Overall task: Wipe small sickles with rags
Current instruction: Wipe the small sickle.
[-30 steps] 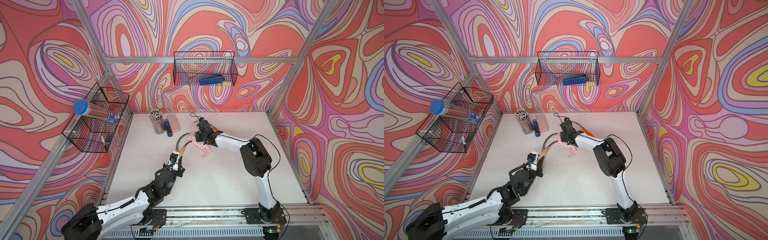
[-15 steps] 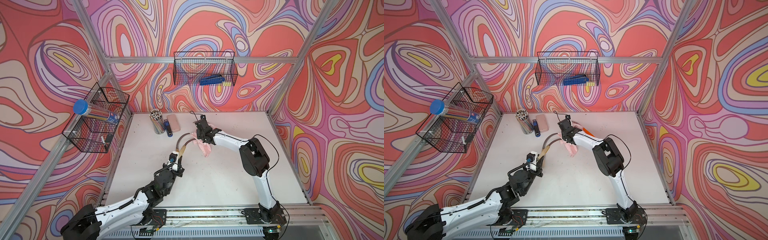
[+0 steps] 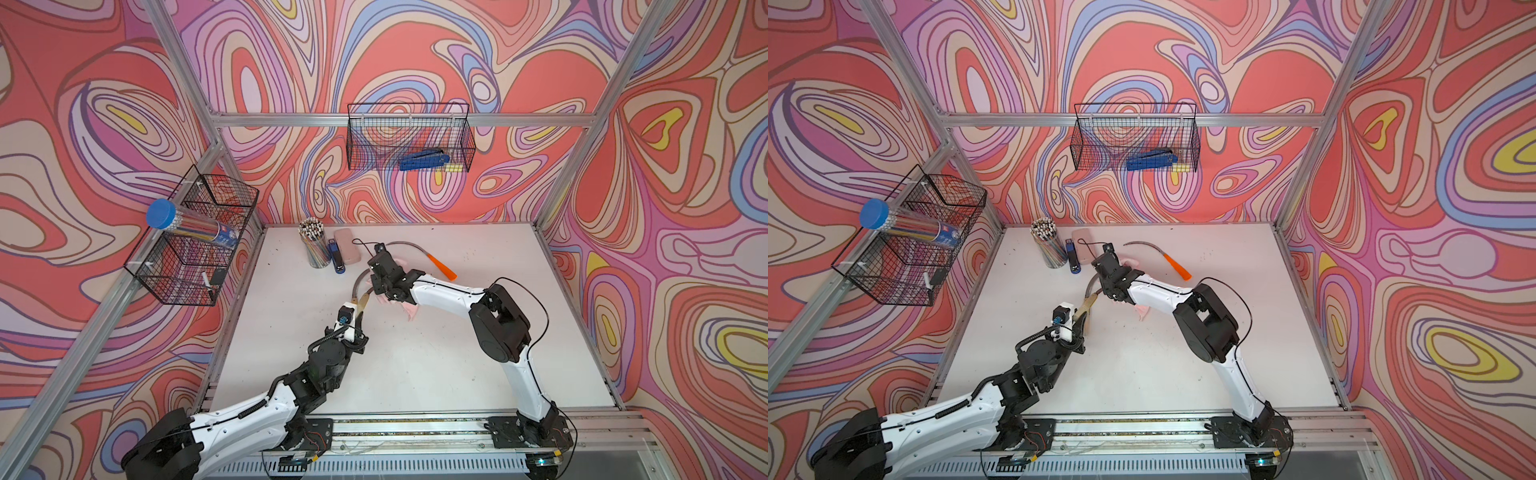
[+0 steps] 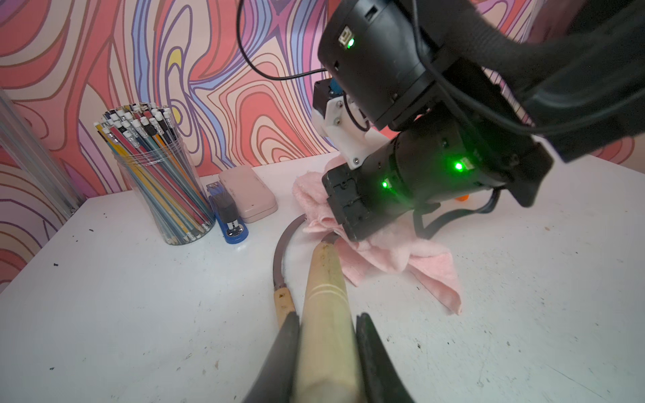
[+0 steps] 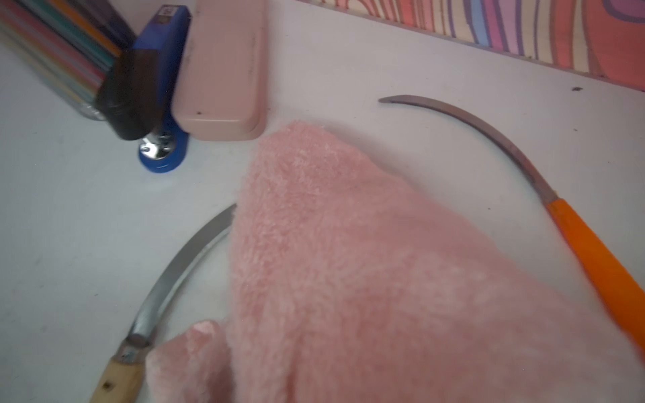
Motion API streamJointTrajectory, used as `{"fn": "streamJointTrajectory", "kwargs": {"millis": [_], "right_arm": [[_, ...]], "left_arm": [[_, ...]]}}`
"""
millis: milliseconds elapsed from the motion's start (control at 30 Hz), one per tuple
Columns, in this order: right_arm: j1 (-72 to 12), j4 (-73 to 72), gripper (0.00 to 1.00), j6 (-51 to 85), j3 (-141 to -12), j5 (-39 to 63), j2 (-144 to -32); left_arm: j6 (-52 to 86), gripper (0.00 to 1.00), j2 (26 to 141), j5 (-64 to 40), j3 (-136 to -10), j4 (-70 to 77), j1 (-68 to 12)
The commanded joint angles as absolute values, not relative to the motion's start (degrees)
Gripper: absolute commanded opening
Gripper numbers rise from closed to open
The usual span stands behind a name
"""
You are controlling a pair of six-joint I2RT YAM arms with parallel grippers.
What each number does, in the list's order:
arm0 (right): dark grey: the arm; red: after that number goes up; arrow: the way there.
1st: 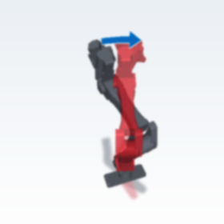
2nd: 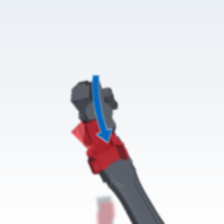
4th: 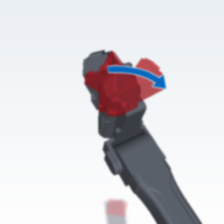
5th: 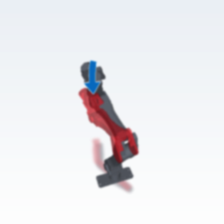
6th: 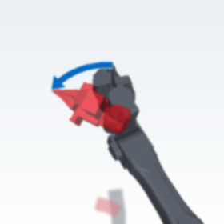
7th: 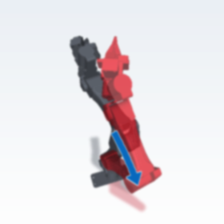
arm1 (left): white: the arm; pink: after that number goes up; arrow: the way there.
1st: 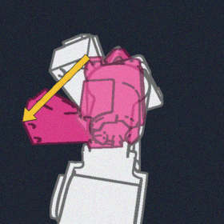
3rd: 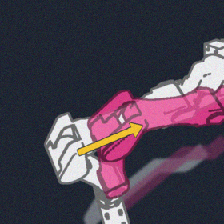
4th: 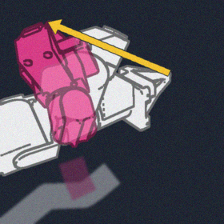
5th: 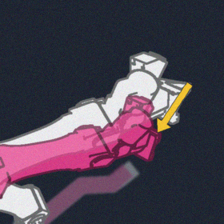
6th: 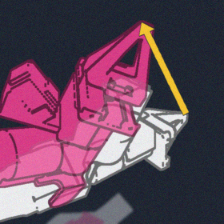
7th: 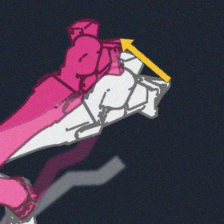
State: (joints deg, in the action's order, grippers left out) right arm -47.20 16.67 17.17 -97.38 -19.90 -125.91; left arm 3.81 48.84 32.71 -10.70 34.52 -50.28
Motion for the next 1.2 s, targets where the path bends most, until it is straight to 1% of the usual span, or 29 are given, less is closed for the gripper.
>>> {"fn": "streamJointTrajectory", "kwargs": {"millis": [0, 200, 300, 433, 767, 867, 933, 1033, 1167], "right_arm": [[-50.3, 14.02, 0.0, 16.78, -96.22, -15.23, -120.36], [-52.12, 9.45, 0.0, 18.12, -89.51, -9.93, -114.01], [-52.1, 9.71, 0.0, 18.45, -88.93, -10.92, -113.79], [-51.36, 11.65, 0.0, 18.27, -90.7, -14.36, -116.63], [-41.55, 13.29, 0.0, 20.21, -91.86, -13.35, -122.86], [-40.26, 13.78, 0.0, 20.23, -91.94, -14.14, -123.31], [-40.24, 13.96, 0.0, 19.9, -92.41, -14.1, -123.4], [-41.11, 14.06, 0.0, 19.65, -93.36, -11.35, -123.63], [-45.07, 14.85, 0.0, 18.29, -95.46, -11.43, -123.34]], "left_arm": [[4.22, 0.0, 48.43, 32.39, -10.93, 38.27, -50.42], [4.31, 0.0, 48.42, 32.35, -10.98, 38.29, -50.4], [4.31, 0.0, 48.3, 32.34, -10.97, 38.15, -50.42], [4.41, 0.0, 48.16, 32.38, -10.9, 38.02, -50.39], [4.32, 0.0, 48.16, 32.34, -10.9, 38.15, -50.4], [4.31, 0.0, 48.16, 32.32, -10.9, 38.3, -50.43], [4.31, 0.0, 48.16, 32.36, -10.9, 38.26, -50.44], [4.31, 0.0, 48.11, 32.41, -10.85, 38.19, -50.4], [4.31, 0.0, 48.08, 32.35, -10.9, 38.14, -50.41]]}}
